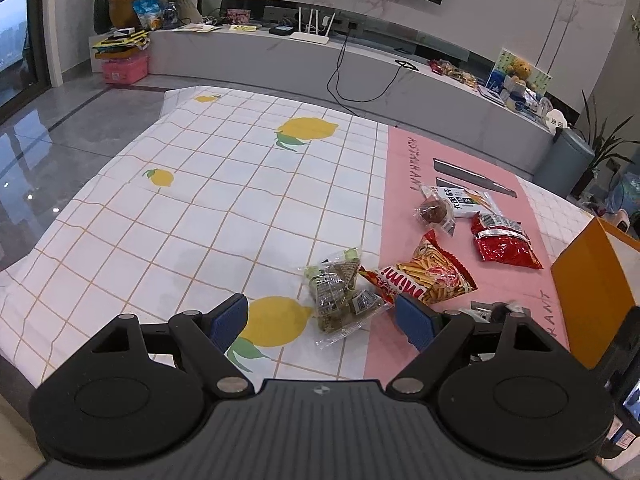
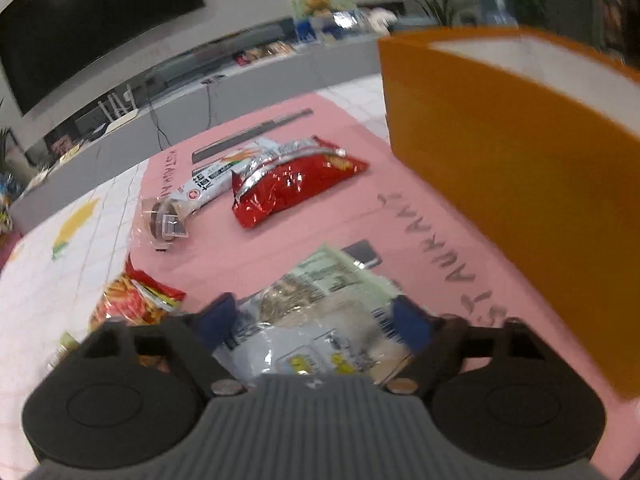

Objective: Organize snacks
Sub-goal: 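Lift the white-and-blue snack bag off the runner with the right gripper, then grasp the red-and-yellow stick-snack bag with the left gripper while the right carries its bag, then lower the white-and-blue bag into the orange box and open the right gripper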

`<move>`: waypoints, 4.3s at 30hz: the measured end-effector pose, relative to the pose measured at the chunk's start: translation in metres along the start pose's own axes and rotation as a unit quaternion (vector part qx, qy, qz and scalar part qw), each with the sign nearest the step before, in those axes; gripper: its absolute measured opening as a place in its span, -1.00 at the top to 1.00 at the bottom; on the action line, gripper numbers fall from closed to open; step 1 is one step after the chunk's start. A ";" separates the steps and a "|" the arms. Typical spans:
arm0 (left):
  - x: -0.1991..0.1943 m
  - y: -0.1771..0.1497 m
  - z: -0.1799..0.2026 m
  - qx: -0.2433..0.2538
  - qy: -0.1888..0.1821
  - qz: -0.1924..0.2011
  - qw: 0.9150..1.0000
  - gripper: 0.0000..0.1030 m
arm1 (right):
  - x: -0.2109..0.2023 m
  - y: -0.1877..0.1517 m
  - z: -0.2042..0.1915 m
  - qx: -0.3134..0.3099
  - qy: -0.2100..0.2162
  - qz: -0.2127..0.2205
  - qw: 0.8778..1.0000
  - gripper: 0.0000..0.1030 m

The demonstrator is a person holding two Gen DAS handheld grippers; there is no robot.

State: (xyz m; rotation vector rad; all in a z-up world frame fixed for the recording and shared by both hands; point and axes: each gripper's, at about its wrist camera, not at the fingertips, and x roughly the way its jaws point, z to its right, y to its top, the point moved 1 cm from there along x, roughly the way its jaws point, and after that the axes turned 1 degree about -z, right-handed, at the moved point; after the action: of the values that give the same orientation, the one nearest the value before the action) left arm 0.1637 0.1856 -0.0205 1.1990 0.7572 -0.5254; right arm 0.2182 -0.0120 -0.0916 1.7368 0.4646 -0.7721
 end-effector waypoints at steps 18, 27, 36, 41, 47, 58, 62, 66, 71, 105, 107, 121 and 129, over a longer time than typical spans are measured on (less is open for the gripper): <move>0.023 0.005 0.071 0.243 -0.082 0.012 0.966 -0.90 | -0.031 -0.008 0.060 -0.201 0.142 -0.050 0.968 -0.02; 0.084 -0.011 0.109 0.392 -0.069 -0.011 0.917 -0.90 | -0.030 -0.007 0.054 -0.217 0.151 -0.068 0.962 -0.03; 0.109 -0.022 0.117 0.401 -0.027 -0.020 0.915 -0.21 | -0.036 -0.010 0.049 -0.241 0.152 -0.047 0.958 0.29; 0.106 -0.014 0.117 0.367 -0.021 -0.026 0.930 0.05 | -0.040 -0.012 0.048 -0.244 0.156 -0.041 0.956 0.35; 0.103 -0.015 0.117 0.363 -0.028 -0.028 0.931 0.06 | -0.042 -0.011 0.053 -0.225 0.167 -0.053 0.959 -0.39; 0.102 -0.019 0.120 0.369 -0.023 -0.025 0.929 0.06 | -0.065 -0.059 0.061 -0.009 0.072 -0.024 0.997 -0.93; 0.100 -0.019 0.118 0.367 -0.029 -0.026 0.930 0.06 | -0.060 -0.063 0.046 -0.022 0.028 0.004 0.999 -0.93; 0.099 -0.020 0.118 0.367 -0.031 -0.028 0.929 0.06 | -0.050 -0.059 0.040 -0.027 0.034 0.003 0.999 -0.93; 0.096 -0.018 0.115 0.342 -0.043 -0.036 0.938 0.06 | -0.051 -0.061 0.035 -0.107 0.037 0.020 0.993 -0.54; -0.010 -0.018 0.152 0.173 -0.152 0.015 0.973 0.08 | -0.151 0.098 0.206 -0.040 0.110 0.153 0.981 0.07; -0.014 -0.018 0.161 0.167 -0.165 0.018 0.972 0.08 | -0.141 0.106 0.221 -0.033 0.098 0.142 0.984 0.07; -0.017 -0.044 0.215 0.167 -0.239 0.017 0.956 0.08 | -0.055 0.126 0.238 -0.131 0.019 0.000 0.991 0.07; -0.013 -0.059 0.228 0.193 -0.232 0.016 0.953 0.08 | -0.023 0.136 0.252 -0.146 0.006 -0.036 0.989 -0.33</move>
State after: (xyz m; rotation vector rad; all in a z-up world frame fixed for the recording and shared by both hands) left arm 0.1675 -0.0498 -0.0089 1.3709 0.2337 -0.9197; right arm 0.2245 -0.2907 -0.0219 1.4598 0.6197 -0.7064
